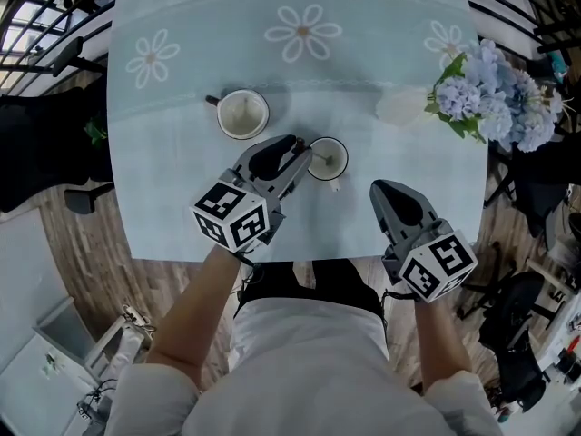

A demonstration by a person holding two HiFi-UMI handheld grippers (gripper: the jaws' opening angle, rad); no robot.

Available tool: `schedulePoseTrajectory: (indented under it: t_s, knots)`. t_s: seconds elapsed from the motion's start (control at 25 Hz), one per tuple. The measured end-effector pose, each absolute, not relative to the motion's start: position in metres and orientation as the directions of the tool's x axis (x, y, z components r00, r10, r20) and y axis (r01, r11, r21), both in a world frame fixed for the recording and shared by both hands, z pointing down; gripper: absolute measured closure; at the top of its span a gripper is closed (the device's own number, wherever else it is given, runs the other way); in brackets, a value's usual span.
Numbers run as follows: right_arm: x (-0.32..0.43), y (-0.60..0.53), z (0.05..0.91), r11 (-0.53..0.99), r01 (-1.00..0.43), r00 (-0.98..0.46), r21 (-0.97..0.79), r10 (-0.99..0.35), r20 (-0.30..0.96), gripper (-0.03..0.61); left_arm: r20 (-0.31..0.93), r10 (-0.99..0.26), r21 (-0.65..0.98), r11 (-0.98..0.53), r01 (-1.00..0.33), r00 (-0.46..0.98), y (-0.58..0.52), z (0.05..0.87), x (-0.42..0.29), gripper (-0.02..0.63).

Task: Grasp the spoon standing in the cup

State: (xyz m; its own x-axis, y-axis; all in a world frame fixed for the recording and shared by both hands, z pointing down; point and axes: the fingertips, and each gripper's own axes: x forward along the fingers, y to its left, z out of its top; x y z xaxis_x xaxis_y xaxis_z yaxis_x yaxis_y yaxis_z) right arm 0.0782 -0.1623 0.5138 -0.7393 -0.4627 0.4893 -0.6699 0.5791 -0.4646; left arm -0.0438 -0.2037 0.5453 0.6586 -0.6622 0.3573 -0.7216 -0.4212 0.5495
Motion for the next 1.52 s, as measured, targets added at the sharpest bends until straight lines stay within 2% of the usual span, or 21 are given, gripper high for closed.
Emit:
schedulePoseTrajectory:
  t_s: [0.32, 0.68, 1.52]
  knots:
    - [0.079, -0.155, 0.522, 0.573, -0.672, -0.737, -0.469, -0.457, 0.498, 0.557, 0.356, -0.663, 0.581, -0.395, -0.712, 0.659, -0.203, 0.553, -0.042, 0.474]
    - [0.086, -0.152, 0.529, 0.561, -0.688, -0.722, -0.461, -0.468, 0.509, 0.557, 0.356, -0.662, 0.583, -0.394, -0.711, 0.659, -0.203, 0.553, -0.039, 0.552]
    - [0.093, -0.154, 0.500, 0.595, -0.722, -0.682, -0.352, -0.531, 0.502, 0.557, 0.285, -0.667, 0.537, -0.484, -0.691, 0.688, -0.203, 0.490, -0.034, 0.555]
